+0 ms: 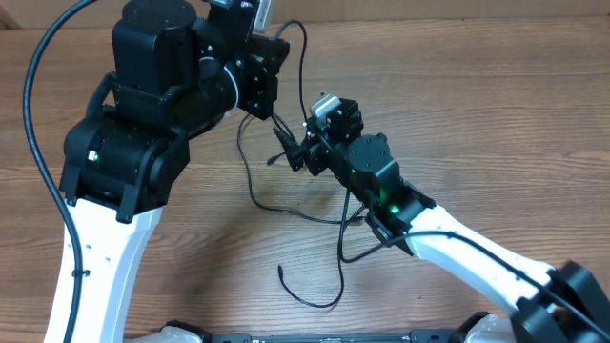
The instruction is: Untangle cables
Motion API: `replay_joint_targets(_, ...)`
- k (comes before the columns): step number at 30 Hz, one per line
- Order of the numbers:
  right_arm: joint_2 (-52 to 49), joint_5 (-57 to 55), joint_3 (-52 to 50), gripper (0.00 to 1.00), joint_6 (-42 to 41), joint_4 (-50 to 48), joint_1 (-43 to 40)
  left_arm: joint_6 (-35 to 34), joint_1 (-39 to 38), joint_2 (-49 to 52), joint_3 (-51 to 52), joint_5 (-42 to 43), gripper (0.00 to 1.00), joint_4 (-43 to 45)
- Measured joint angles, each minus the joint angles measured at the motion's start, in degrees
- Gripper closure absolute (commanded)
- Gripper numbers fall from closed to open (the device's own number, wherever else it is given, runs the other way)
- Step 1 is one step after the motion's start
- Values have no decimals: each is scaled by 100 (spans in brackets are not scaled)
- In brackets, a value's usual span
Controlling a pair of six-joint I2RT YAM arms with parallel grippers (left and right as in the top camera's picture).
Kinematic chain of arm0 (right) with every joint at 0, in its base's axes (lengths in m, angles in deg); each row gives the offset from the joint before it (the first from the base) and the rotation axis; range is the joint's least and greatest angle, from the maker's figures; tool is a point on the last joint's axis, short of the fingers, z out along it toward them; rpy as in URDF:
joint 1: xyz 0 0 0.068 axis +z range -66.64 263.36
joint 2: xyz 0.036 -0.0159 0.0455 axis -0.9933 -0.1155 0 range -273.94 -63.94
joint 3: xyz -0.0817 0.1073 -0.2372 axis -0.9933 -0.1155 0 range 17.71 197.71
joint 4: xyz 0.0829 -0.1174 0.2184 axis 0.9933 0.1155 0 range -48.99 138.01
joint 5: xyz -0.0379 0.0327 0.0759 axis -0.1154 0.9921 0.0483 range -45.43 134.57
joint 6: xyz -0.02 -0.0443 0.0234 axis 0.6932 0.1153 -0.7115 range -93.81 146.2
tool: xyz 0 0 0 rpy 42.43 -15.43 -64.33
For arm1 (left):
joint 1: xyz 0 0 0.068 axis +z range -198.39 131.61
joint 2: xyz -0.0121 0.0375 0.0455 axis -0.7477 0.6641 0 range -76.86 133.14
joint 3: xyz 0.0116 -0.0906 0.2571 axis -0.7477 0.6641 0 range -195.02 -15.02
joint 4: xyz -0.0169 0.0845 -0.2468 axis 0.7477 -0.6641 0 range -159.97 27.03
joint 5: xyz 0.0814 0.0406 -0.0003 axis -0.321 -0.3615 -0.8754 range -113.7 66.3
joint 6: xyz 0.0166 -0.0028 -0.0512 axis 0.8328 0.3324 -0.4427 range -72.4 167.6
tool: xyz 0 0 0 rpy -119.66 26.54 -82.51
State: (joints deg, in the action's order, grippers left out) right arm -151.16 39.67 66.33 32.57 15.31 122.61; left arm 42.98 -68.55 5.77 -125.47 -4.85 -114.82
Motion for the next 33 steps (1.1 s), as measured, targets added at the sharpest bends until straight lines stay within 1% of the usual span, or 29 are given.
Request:
replay_joint_targets(1, -68, 33, 2, 73, 50, -11, -35, 0, 0, 0, 0, 31, 96, -20)
replay_joint_targets(2, -179, 87, 0, 90, 92, -13, -94, 4, 0, 0, 0, 83, 96, -50)
replay_joint_targets(3, -212, 109, 0, 96, 129, -13, -116, 9, 0, 0, 0, 98, 96, -59)
replay_joint_targets(5, -232, 160, 0, 96, 96, -13, -181, 31, 0, 0, 0, 109, 95, -94)
replay_joint_targets(6, -232, 166, 2, 96, 87, -17, -199, 31, 0, 0, 0, 92, 91, -96)
replay_joint_targets(7, -223, 192, 0, 96, 22, -7, -225, 33, 0, 0, 0, 37, 79, -122)
replay_joint_targets(9, -133, 275, 0, 96, -98, 192, -249, 42, 0, 0, 0, -146, 64, -203)
replay_joint_targets(10, -37, 330, 0, 96, -190, 372, -251, 48, 0, 0, -2, -254, 52, -284)
replay_joint_targets(11, 70, 356, 0, 96, -260, 564, -251, 42, 0, 0, -2, -350, 45, -356)
replay_joint_targets(12, 223, 387, 9, 96, -341, 837, -251, 63, 0, 0, -2, -461, 28, -452)
replay_joint_targets(13, 404, 411, 13, 96, -433, 1196, -249, 57, 0, 0, -2, -529, 0, -577)
replay_joint_targets(16, 1040, 518, 92, 96, -643, 2328, -251, 63, 0, 17, -9, -691, 0, -914)
replay_joint_targets(18, 1335, 667, 210, 96, -706, 2804, -267, 55, 0, 63, -13, -741, 0, -1139)
replay_joint_targets(23, 1871, 973, 835, 96, -988, 3517, -487, 52, 0, 330, -20, -802, 0, -1816)
replay_joint_targets(27, 2175, 1067, 1740, 96, -1226, 4251, -1019, -20, 0, 697, -20, -820, 0, -2371)
replay_joint_targets(30, 2218, 1093, 2122, 96, -1261, 4732, -1410, -170, 0, 981, -20, -824, 0, -2603)
replay_joint_targets(33, 2223, 1086, 2238, 96, -1281, 5202, -1788, -323, 0, 1349, -20, -824, 0, -2754)
